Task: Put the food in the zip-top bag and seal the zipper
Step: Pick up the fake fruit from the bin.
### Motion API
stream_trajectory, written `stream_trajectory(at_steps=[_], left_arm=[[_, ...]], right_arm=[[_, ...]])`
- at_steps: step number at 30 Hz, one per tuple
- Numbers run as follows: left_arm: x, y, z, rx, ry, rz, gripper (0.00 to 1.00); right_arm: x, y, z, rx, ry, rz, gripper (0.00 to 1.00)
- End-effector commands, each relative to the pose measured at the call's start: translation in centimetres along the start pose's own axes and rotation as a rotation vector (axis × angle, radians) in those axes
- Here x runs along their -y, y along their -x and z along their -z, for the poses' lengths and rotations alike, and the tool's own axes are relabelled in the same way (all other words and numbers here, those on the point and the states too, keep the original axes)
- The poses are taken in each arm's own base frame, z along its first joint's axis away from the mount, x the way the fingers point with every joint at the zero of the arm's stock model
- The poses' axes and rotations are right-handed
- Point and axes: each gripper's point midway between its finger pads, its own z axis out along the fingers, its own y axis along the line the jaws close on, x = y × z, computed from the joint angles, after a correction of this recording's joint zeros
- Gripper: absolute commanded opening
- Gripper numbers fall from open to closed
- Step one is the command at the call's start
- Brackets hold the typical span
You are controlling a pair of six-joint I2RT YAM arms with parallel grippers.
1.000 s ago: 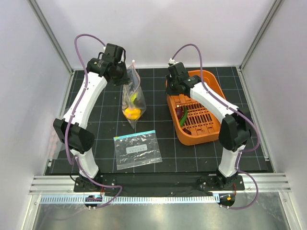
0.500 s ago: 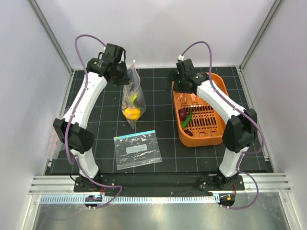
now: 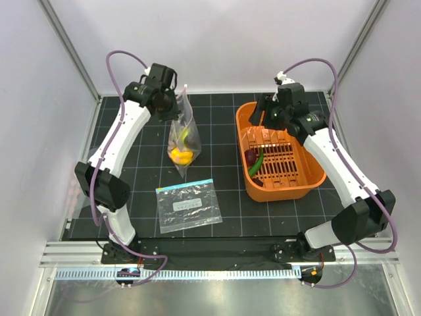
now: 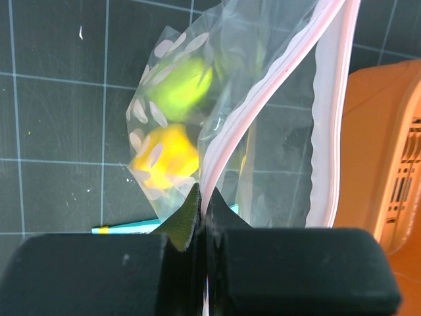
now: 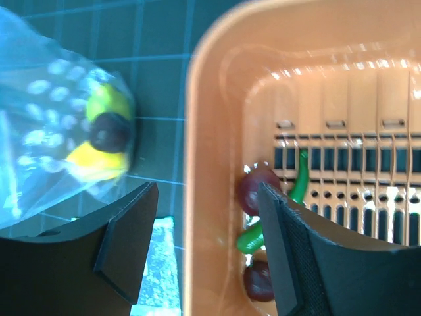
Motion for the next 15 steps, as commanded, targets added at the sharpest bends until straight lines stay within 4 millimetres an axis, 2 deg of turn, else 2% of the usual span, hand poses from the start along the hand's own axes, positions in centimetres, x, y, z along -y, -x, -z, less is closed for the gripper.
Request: stream_trajectory(at_steps=[1, 3, 4, 6, 7, 10, 13, 15], left_arm=[[0.5, 1.1, 2.2, 0.088, 0.001, -0.008, 0.0], [0.4, 1.1, 2.3, 0.094, 0.009, -0.018, 0.0], [0.2, 1.1, 2.2, 0.1, 0.024, -0.022, 0.0], [0.2, 1.0, 2.3, 0.101, 0.03, -0.019, 0.0], [0.6, 0.7, 2.6, 0.088, 0.013, -0.012, 0.0], [1.9, 0.6, 3.3, 0.112, -0.004, -0.034, 0.0], [2.7, -0.3, 2.9, 0.095, -0.004, -0.055, 0.0], [3.3, -0.2, 3.3, 0.101, -0.013, -0.068, 0.0]], right_arm=[[1.3, -2.8, -1.2, -0.076, -0.025, -0.04, 0.67], [1.9, -3.9, -1.8, -0.106, -0.042, -0.053, 0.67], [2.5, -5.3, -2.7, -0.141, -0.06, -0.057, 0.67], [3.0, -6.6, -3.6, -0.183, -0.079, -0.084, 0.68], [3.5, -8.0, -4.2, -0.238, -0.102, -0.092, 0.71], [3.9, -10.0, -5.3, -0.294, -0.105, -0.12, 0.79], [4.3, -11.7, -6.3, -0.311, -0.097, -0.137, 0.8], [4.4, -12.7, -7.1, -0.344, -0.096, -0.147, 0.8]])
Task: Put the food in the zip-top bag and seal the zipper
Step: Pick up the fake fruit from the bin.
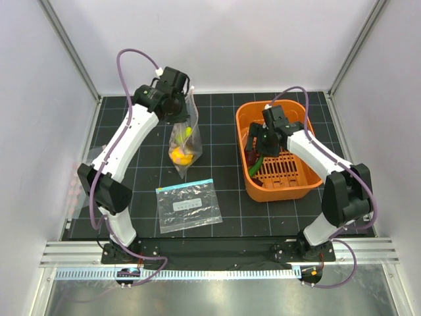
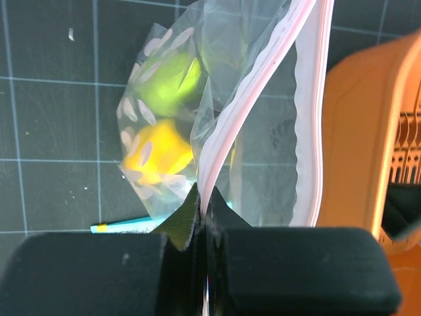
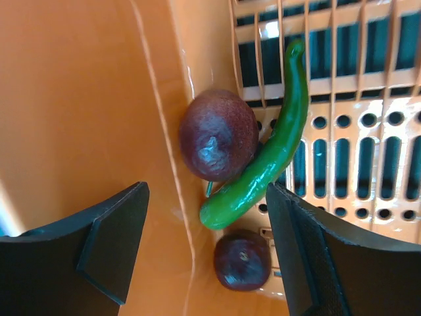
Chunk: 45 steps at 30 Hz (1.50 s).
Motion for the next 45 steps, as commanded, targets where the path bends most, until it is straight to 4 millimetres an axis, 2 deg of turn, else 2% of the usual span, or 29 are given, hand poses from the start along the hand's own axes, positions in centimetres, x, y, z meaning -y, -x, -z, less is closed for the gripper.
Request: stream_trajectory(at_steps=[1, 5, 13, 17, 18, 20, 22, 25, 29, 33, 36, 37, 39, 40, 42, 43, 45], left_arm=[[1.4, 1.0, 2.4, 0.061, -0.026, -0.017, 0.0], [1.1, 1.2, 2.7, 0.061, 0.02, -0.07, 0.0], [-1.5, 3.2, 4.0, 0.119, 0.156, -0.197, 0.0], [-1.1, 3.1, 3.6, 0.123, 0.162, -0.218, 0.0], [-0.3, 2.8, 3.5, 0.124, 0.155, -0.239, 0.0], [0.1, 2.7, 3.0, 0.129, 0.168, -0.267, 0.0], [0.9, 2.6, 2.8, 0.136, 0.157, -0.277, 0.0], [2.1, 2.3, 2.5, 0.144, 0.137, -0.281, 0.0], [2.8, 1.4, 2.2, 0.142, 0.126, -0.285, 0.0], [3.3, 0.9, 2.4, 0.148, 0.095, -0.267, 0.0], [3.5, 0.2, 2.2, 0.137, 0.081, -0.265, 0.0], [3.8, 0.0, 2.2, 0.133, 0.068, -0.264, 0.0], [4.3, -0.1, 2.3, 0.132, 0.037, -0.262, 0.0], [4.9, -0.4, 2.6, 0.123, -0.003, -0.259, 0.0], [5.7, -0.3, 2.8, 0.131, -0.045, -0.246, 0.0], [5.9, -0.1, 3.3, 0.142, -0.067, -0.238, 0.0], [6.3, 0.0, 3.6, 0.148, -0.091, -0.229, 0.0]], right_arm=[[-1.1, 0.4, -1.1, 0.008, 0.058, -0.032, 0.79], [-1.2, -0.3, -2.5, -0.012, 0.069, -0.055, 0.78], [-0.7, -0.8, -5.4, -0.033, 0.059, -0.046, 0.77], [-0.5, -0.9, -6.3, -0.043, 0.055, -0.035, 0.71], [-0.4, -0.9, -6.5, -0.046, 0.048, -0.032, 0.69], [0.0, -1.2, -6.9, -0.058, 0.031, -0.028, 0.61], [0.1, -0.9, -6.8, -0.048, 0.029, -0.025, 0.57], [-0.7, 0.2, -5.4, -0.01, 0.058, -0.004, 0.49], [-1.4, 2.3, -1.6, 0.06, 0.055, 0.02, 0.46], [-3.1, 5.4, 3.9, 0.179, 0.102, 0.056, 0.45], [-5.6, 7.7, 7.4, 0.257, 0.198, 0.093, 0.46], [-6.8, 8.9, 9.2, 0.302, 0.246, 0.103, 0.45], [-8.9, 9.4, 11.0, 0.312, 0.345, 0.116, 0.45], [-10.1, 10.3, 12.3, 0.339, 0.4, 0.106, 0.45], [-11.9, 10.4, 13.5, 0.331, 0.494, 0.091, 0.45], [-12.9, 11.1, 14.3, 0.35, 0.54, 0.064, 0.44], [-14.4, 11.3, 14.6, 0.347, 0.612, 0.045, 0.43]])
